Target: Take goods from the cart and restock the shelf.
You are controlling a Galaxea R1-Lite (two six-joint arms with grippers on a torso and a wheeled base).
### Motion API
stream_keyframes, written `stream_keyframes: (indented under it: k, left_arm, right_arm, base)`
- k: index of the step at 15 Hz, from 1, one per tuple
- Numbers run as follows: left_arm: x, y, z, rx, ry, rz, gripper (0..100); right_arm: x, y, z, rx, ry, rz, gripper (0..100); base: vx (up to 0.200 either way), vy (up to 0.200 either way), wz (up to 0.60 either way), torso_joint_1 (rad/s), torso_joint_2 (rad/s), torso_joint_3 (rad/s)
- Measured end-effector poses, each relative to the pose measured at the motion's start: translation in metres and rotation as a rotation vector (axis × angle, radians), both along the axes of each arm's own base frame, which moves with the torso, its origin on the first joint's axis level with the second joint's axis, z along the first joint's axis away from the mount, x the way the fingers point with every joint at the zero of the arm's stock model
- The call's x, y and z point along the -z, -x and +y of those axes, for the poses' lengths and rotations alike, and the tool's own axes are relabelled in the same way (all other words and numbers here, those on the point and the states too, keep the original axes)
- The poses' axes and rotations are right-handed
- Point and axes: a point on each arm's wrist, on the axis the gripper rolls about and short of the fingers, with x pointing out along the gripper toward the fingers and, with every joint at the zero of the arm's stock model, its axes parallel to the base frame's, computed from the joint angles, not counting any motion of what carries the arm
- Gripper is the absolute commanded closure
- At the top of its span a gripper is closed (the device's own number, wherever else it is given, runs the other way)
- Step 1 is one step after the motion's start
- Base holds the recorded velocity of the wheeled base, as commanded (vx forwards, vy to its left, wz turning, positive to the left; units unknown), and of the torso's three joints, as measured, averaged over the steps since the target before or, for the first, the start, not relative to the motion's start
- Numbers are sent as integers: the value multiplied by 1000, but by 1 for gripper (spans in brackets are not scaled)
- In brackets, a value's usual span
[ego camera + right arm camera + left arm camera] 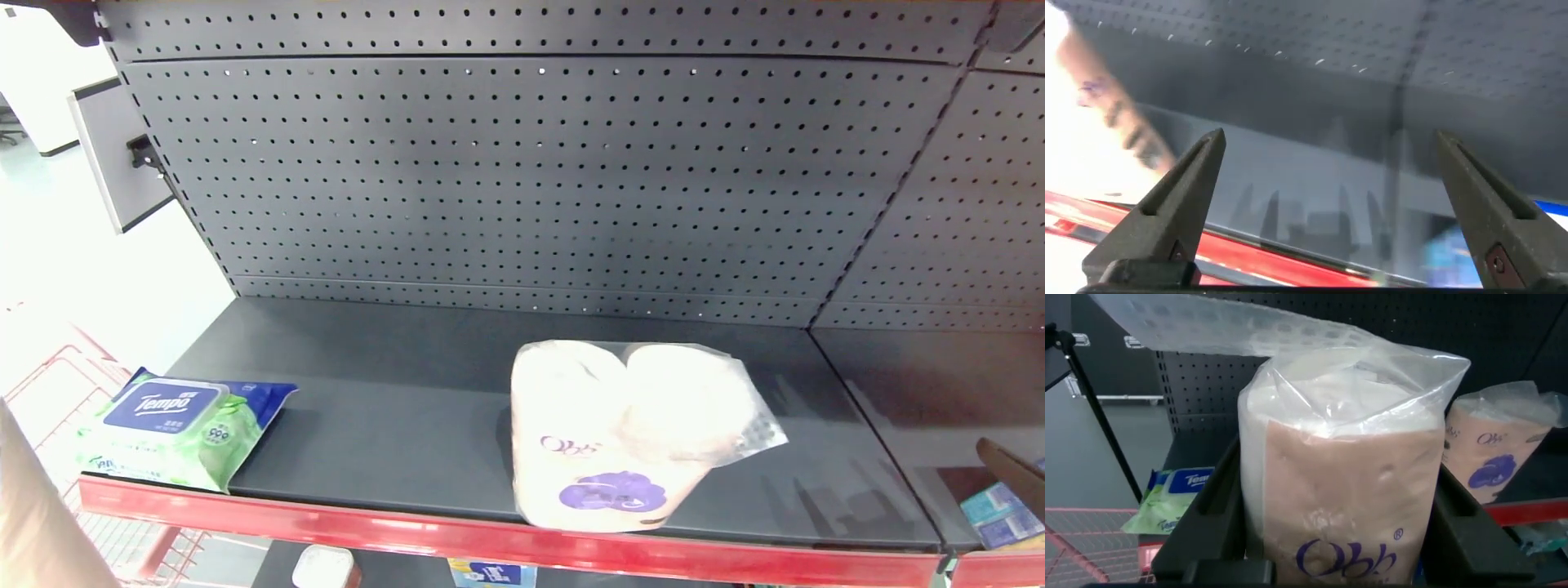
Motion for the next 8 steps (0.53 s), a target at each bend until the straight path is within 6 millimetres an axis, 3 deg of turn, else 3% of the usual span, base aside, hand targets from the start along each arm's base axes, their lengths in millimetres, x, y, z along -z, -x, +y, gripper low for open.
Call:
stream_keyframes:
  k: [5, 8]
  left_arm:
    - [1, 2, 0, -1, 1, -8, 100]
    - [2, 1, 1, 7, 0, -3, 100]
  right_arm:
    - [1, -1, 0, -3, 0, 11, 0]
    - [2, -2, 0, -4, -2, 18, 0]
  base:
    - [0, -200, 0, 0, 1, 0]
    - [0, 0, 0, 0, 0, 0]
